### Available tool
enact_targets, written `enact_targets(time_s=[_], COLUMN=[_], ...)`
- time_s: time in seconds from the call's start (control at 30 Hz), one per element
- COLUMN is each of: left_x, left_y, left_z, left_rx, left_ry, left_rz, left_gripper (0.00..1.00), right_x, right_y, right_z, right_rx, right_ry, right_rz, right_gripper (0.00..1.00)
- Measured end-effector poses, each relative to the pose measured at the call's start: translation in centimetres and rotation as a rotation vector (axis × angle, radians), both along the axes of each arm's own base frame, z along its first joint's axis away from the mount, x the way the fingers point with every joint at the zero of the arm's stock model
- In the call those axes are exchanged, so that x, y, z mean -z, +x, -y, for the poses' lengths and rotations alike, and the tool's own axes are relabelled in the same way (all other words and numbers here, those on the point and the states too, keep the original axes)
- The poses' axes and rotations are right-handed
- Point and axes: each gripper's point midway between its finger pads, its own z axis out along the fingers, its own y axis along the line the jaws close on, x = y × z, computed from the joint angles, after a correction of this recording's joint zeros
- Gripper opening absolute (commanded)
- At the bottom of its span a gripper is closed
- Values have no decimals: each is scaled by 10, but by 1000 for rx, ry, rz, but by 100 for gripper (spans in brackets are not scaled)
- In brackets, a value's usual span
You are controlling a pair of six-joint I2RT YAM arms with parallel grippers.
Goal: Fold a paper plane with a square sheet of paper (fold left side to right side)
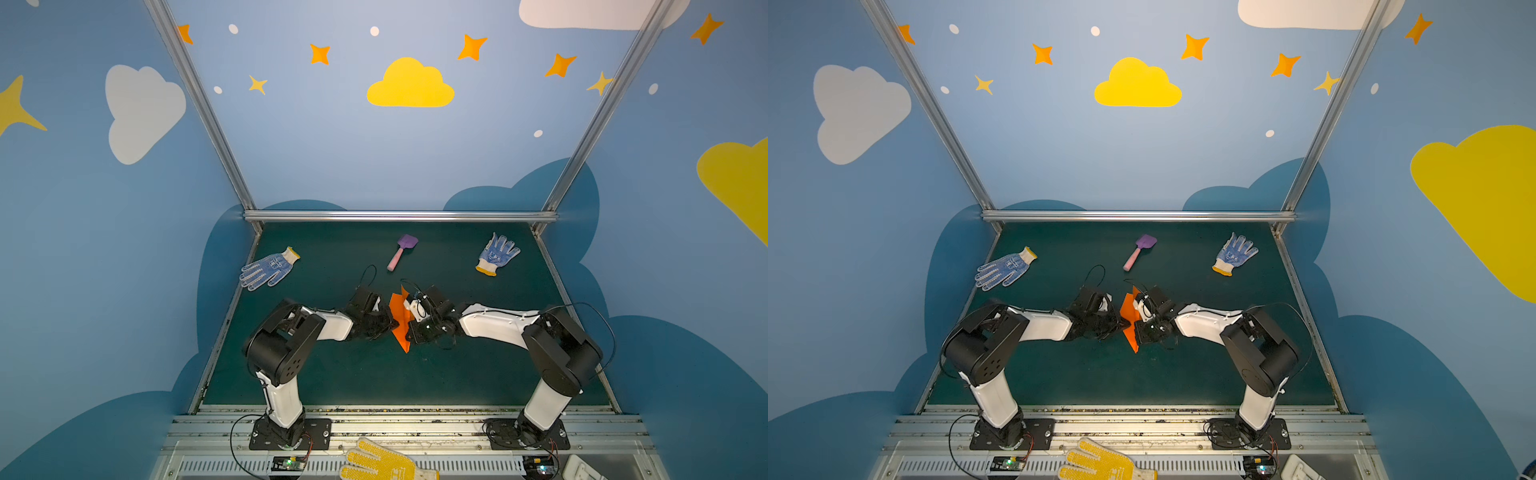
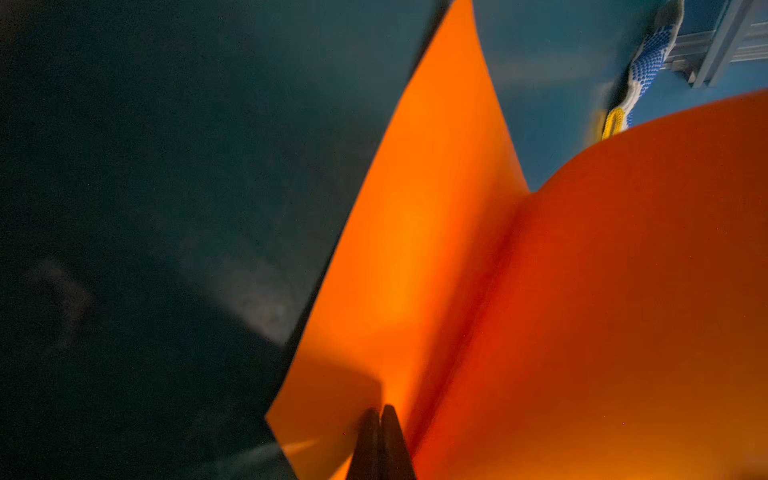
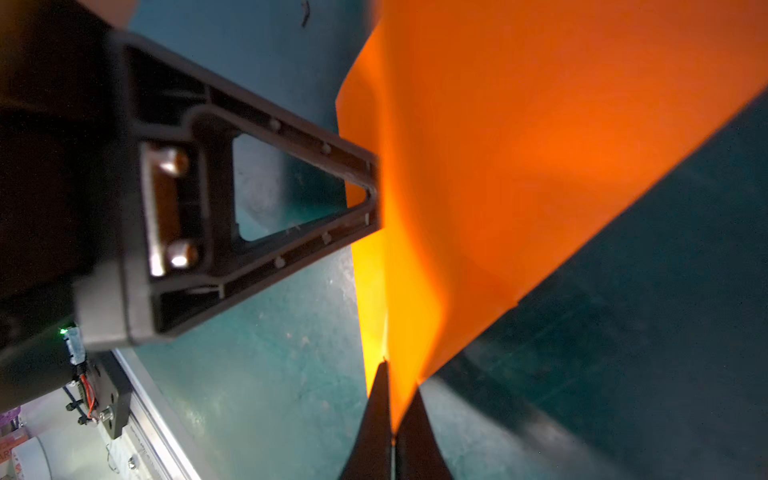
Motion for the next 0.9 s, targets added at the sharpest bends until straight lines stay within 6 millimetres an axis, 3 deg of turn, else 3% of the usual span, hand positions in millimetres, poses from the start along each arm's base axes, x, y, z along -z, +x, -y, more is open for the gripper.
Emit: enact_targets(time_s=[0.4,0.9], left_x=[0,-9], left_y=[-2,-26], left_z=[0,-5], left_rx=[-2,8], left_ry=[-8,37], left_rz=[13,2], left_gripper=[4,4], right_x=[9,9], right_y=[3,6], right_z=[-2,1], right_rx=[21,-113], right_ry=[2,54], right_rz=[-19,-39], right_gripper=[0,0])
